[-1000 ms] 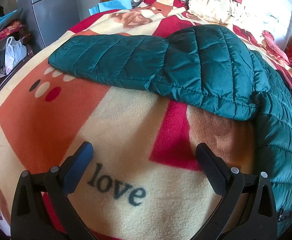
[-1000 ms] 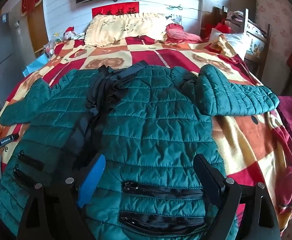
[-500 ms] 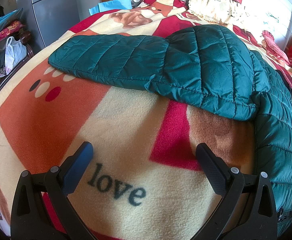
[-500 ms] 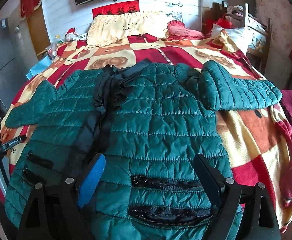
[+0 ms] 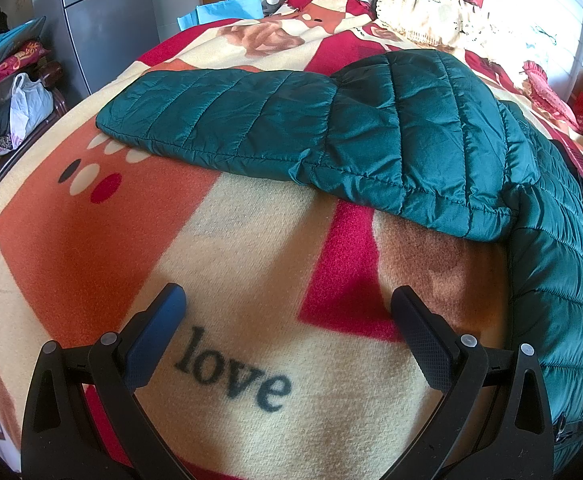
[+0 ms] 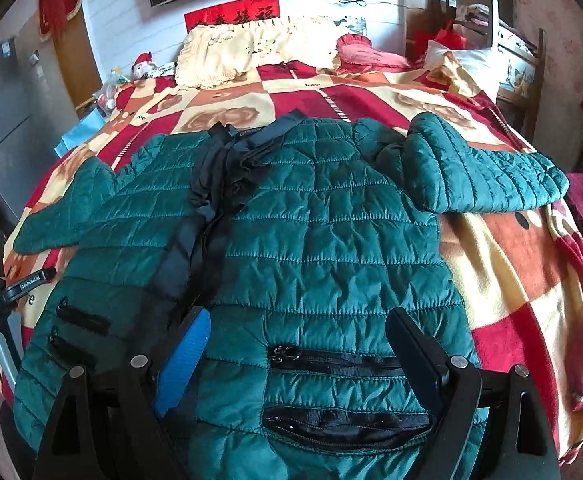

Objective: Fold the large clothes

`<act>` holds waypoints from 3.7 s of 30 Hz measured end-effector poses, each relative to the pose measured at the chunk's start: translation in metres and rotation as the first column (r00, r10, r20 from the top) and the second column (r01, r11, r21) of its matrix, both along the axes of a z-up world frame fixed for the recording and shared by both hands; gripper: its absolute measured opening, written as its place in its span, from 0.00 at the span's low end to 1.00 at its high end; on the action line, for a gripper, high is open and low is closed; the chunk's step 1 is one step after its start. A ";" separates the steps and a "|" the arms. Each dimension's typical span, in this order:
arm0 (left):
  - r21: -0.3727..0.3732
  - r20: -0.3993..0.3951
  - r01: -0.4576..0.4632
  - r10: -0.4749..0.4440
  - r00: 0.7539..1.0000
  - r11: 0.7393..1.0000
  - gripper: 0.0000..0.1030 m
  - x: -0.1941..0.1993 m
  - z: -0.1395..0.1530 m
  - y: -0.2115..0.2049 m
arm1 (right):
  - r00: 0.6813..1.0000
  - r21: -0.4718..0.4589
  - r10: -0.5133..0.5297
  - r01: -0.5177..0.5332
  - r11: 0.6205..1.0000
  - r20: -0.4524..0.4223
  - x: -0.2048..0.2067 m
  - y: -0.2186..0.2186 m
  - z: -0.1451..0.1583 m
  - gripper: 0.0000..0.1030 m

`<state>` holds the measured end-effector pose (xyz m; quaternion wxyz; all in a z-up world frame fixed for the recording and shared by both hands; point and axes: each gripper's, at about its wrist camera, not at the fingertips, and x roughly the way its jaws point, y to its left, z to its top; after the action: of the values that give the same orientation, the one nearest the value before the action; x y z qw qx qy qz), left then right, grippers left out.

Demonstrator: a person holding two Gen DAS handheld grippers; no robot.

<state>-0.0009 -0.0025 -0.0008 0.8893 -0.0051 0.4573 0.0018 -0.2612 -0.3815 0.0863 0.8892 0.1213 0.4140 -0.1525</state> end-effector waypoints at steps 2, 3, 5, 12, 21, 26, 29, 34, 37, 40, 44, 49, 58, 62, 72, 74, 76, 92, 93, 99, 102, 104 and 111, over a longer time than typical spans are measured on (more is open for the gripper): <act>0.000 0.000 0.000 0.000 1.000 1.000 1.00 0.000 0.000 0.000 | 1.000 0.010 -0.001 0.001 1.000 0.001 0.001 0.000 -0.001 0.86; 0.000 0.000 0.000 0.000 1.000 1.000 1.00 0.000 0.000 0.000 | 1.000 0.014 -0.001 0.001 1.000 0.001 0.001 0.001 -0.001 0.86; 0.000 0.000 0.000 0.000 1.000 1.000 1.00 0.000 0.000 0.000 | 1.000 0.020 0.003 -0.003 1.000 0.001 0.001 0.002 -0.001 0.86; 0.000 0.000 0.000 0.000 1.000 1.000 1.00 0.000 0.000 0.000 | 1.000 -0.004 0.012 -0.012 1.000 0.008 0.001 0.005 0.004 0.86; 0.000 0.000 0.000 0.000 1.000 1.000 1.00 0.000 0.000 0.000 | 1.000 0.001 0.011 -0.011 1.000 0.011 -0.001 0.001 0.005 0.86; -0.001 0.000 0.000 0.000 1.000 1.000 1.00 0.000 0.000 0.000 | 1.000 -0.037 0.008 -0.008 0.999 0.016 -0.004 -0.005 0.008 0.86; -0.001 0.000 0.000 0.000 1.000 1.000 1.00 0.000 0.000 0.000 | 1.000 -0.031 -0.002 0.002 1.000 0.017 -0.004 -0.010 0.008 0.86; -0.001 0.000 0.000 0.000 1.000 1.000 1.00 0.000 0.000 0.000 | 1.000 0.004 0.023 -0.023 1.000 0.004 -0.004 -0.017 0.006 0.86; -0.001 0.000 0.000 0.000 1.000 1.000 1.00 0.000 0.000 0.000 | 0.998 0.004 0.068 -0.068 0.998 -0.014 -0.005 -0.017 0.007 0.86; -0.001 0.000 0.000 0.000 1.000 1.000 1.00 0.000 0.000 0.000 | 0.996 0.012 0.086 -0.086 0.996 -0.020 -0.008 -0.019 0.009 0.86; 0.000 -0.001 0.006 -0.006 1.000 1.000 1.00 -0.004 0.000 -0.001 | 0.996 0.102 0.087 -0.086 0.991 -0.007 -0.012 -0.027 0.012 0.85; 0.003 -0.023 0.044 -0.044 0.999 0.999 1.00 -0.018 0.003 -0.001 | 0.996 0.117 0.085 -0.079 0.990 -0.040 -0.011 -0.024 0.012 0.85; 0.022 0.056 0.071 -0.072 0.996 0.997 1.00 -0.064 0.034 -0.005 | 0.996 0.150 0.079 -0.072 0.986 -0.042 -0.012 -0.016 0.019 0.85; 0.024 0.097 0.102 -0.104 0.990 0.994 1.00 -0.081 0.062 -0.013 | 0.996 0.119 0.078 -0.071 0.990 -0.050 -0.009 -0.010 0.030 0.85; 0.033 0.174 0.158 -0.162 0.971 0.987 1.00 -0.107 0.126 -0.050 | 0.999 0.002 0.052 -0.052 0.999 -0.013 -0.003 -0.004 0.062 0.85; 0.030 0.176 0.171 -0.173 0.969 0.985 1.00 -0.108 0.135 -0.060 | 0.999 -0.007 0.044 -0.044 0.999 -0.005 0.000 -0.004 0.064 0.85; 0.027 0.197 0.191 -0.193 0.961 0.981 1.00 -0.109 0.146 -0.069 | 1.000 -0.019 0.023 -0.023 1.000 0.001 0.005 -0.006 0.067 0.85; 0.009 0.222 0.291 -0.286 0.932 0.957 1.00 -0.100 0.159 -0.141 | 1.000 0.033 -0.002 0.002 0.999 0.014 0.044 -0.018 0.056 0.85; 0.009 0.220 0.292 -0.287 0.932 0.956 1.00 -0.100 0.156 -0.144 | 1.000 0.025 -0.009 0.008 1.000 0.014 0.045 -0.019 0.054 0.85; 0.013 0.200 0.311 -0.308 0.930 0.950 1.00 -0.097 0.146 -0.159 | 1.000 -0.003 -0.031 0.031 1.000 0.002 0.053 -0.024 0.044 0.85; 0.010 0.183 0.323 -0.319 0.930 0.946 1.00 -0.096 0.140 -0.166 | 0.999 0.010 -0.037 0.037 0.999 -0.013 0.058 -0.028 0.038 0.85; 0.010 0.175 0.326 -0.322 0.930 0.945 1.00 -0.095 0.136 -0.168 | 0.999 0.016 -0.042 0.043 0.999 -0.018 0.060 -0.029 0.035 0.85; -0.012 0.144 0.327 -0.322 0.936 0.945 1.00 -0.090 0.123 -0.174 | 0.999 0.000 -0.036 0.036 0.999 -0.037 0.067 -0.027 0.028 0.85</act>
<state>-0.0912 -0.1762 0.1226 0.9071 0.0545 0.3883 -0.1532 -0.1943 -0.4089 0.1147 0.8784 0.1264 0.4282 -0.1706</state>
